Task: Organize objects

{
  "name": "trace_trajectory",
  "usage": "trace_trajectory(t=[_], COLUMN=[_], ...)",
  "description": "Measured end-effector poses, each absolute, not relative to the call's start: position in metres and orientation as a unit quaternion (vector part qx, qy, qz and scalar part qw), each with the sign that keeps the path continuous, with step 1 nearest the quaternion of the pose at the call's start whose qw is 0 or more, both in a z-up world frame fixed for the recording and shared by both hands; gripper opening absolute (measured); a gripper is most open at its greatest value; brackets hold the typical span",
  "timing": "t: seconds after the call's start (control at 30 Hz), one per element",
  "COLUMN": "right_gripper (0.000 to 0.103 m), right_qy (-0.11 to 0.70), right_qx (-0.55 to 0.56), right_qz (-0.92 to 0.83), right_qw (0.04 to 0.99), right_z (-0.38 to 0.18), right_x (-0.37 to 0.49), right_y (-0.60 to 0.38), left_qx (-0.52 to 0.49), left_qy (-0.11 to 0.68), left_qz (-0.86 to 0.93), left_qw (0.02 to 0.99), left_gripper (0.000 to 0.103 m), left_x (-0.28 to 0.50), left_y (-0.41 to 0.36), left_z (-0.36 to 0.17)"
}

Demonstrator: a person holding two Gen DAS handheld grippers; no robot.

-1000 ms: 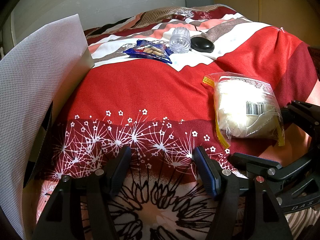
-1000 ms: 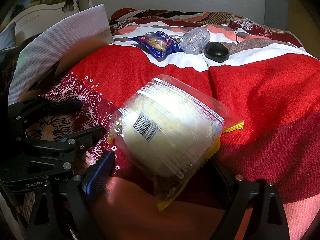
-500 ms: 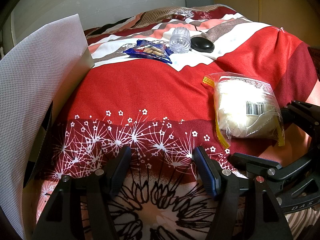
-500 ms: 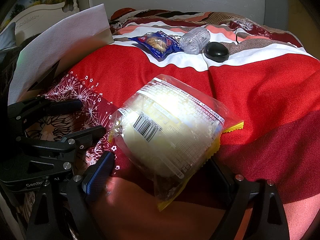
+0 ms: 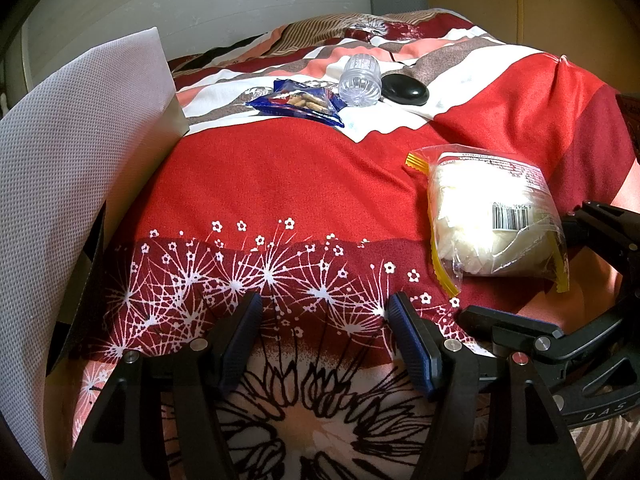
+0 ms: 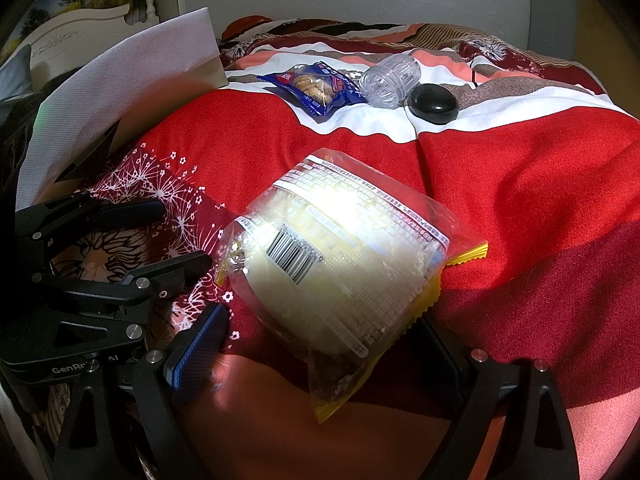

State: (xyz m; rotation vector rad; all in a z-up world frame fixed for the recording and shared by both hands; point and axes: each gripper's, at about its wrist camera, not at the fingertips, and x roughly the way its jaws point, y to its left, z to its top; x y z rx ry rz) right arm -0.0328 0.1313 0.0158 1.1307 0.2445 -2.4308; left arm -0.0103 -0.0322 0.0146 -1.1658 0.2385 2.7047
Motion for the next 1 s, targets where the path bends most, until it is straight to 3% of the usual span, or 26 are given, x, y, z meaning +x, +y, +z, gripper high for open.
trace_trajectory(t=[0.1,0.17,0.27,1.0], right_gripper=[0.085,0.061,0.051,0.051], right_qy=[0.088,0.086,0.065,0.032], right_qx=[0.400,0.390,0.374,0.367], right_qz=[-0.886,-0.891,-0.899,-0.901], right_qw=[0.216,0.214,0.217,0.227], right_z=[0.017,0.019,0.023,0.029], right_x=[-0.030,-0.027,-0.024,-0.025], right_y=[0.132,0.134,0.142,0.149], left_qx=[-0.392,-0.392,-0.390,-0.390], left_qy=[0.084,0.087,0.094,0.095], left_qz=[0.911,0.912,0.912,0.912], left_qw=[0.092,0.091,0.086,0.084], left_gripper=[0.065,0.066,0.067,0.067], left_x=[-0.010,-0.010,-0.010,-0.010], left_y=[-0.033,-0.034,-0.034,-0.035], left_z=[0.015,0.015,0.015,0.015])
